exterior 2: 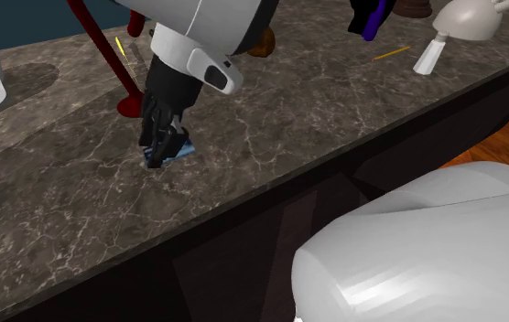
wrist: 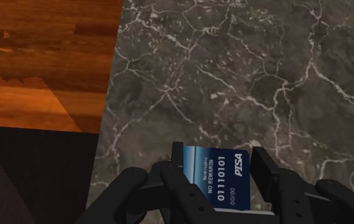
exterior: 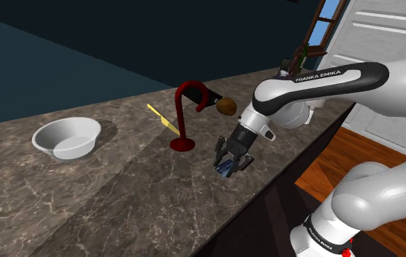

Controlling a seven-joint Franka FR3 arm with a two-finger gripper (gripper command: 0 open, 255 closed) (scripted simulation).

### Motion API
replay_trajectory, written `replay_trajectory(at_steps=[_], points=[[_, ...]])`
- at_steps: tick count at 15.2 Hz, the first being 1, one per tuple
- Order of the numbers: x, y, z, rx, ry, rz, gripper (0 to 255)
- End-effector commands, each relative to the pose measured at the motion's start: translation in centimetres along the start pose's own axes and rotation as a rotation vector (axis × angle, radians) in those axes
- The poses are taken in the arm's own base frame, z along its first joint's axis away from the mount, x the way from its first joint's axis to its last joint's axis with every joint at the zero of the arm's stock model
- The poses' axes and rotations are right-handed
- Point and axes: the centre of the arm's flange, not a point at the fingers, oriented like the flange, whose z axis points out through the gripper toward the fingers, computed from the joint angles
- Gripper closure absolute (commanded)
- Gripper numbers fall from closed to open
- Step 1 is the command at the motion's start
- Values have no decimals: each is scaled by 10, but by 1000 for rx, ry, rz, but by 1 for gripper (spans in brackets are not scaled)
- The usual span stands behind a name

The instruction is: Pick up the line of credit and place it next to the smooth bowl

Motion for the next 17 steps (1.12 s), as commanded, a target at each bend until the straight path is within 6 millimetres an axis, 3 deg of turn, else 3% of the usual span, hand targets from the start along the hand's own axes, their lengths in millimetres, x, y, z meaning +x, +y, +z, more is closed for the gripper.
replay_trajectory(at_steps=[1,17], points=[[-7,0,-9,-1,0,0,255],[-53,0,-79,-1,0,0,255]])
